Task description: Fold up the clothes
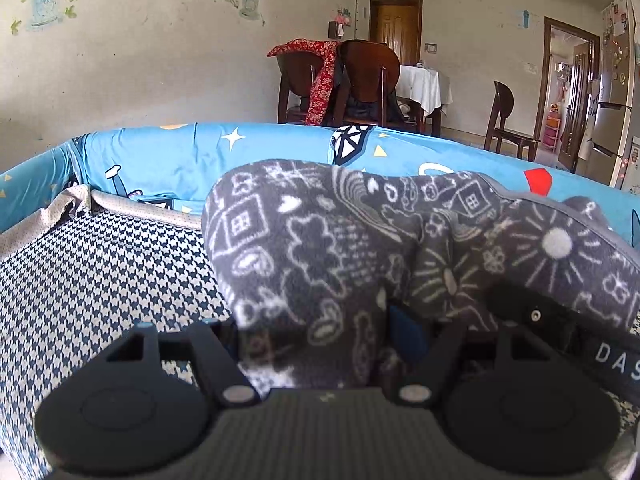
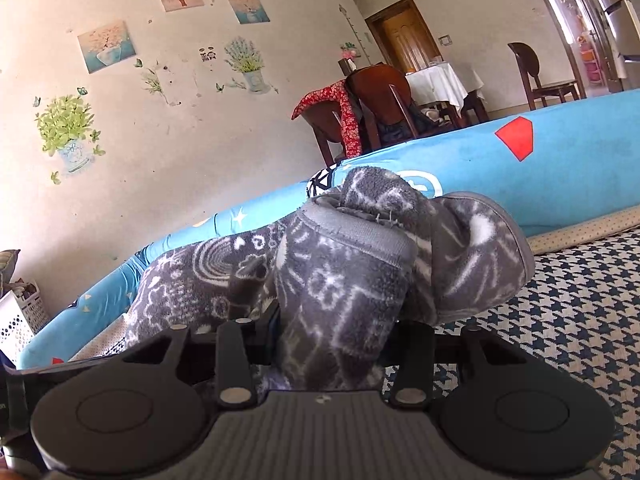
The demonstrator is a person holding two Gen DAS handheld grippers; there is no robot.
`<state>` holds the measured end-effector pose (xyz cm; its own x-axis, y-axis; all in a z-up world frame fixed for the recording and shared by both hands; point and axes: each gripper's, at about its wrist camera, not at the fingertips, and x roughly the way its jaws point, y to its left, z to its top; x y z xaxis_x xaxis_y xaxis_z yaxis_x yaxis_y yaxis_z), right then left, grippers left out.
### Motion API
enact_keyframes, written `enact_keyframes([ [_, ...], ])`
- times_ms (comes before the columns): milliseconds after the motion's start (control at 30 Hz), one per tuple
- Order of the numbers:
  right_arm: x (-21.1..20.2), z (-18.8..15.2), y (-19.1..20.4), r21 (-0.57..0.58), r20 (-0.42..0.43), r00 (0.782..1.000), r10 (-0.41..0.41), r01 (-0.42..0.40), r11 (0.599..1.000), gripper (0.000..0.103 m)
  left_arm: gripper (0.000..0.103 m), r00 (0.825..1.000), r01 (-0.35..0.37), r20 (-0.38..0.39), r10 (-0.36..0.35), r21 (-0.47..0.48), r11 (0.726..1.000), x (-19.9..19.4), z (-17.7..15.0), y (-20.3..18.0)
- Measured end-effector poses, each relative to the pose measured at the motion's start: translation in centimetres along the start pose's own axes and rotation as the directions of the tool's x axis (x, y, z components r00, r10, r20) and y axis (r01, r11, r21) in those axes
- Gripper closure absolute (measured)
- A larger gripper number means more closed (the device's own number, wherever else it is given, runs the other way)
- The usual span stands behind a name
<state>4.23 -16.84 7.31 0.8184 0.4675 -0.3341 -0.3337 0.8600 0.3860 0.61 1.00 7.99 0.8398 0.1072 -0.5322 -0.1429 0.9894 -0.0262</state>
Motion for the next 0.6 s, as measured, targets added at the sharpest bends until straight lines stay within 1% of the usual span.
enact_keyframes([
  [233, 0.7, 0.3, 0.0, 0.012, 0.001, 1.0, 0.011, -0.011, 1.0, 0.059, 0.033, 1.0, -0.011, -0.011, 0.011, -0.018, 1.0, 0.9, 0.4, 0.2],
  [600, 1.6, 0.6, 0.3, 0.033, 0.003, 1.0, 0.02, -0.021, 0.999, 0.059, 0.033, 1.0, -0.028, -0.014, 0.028, -0.015, 1.0, 1.9, 0.9, 0.2],
])
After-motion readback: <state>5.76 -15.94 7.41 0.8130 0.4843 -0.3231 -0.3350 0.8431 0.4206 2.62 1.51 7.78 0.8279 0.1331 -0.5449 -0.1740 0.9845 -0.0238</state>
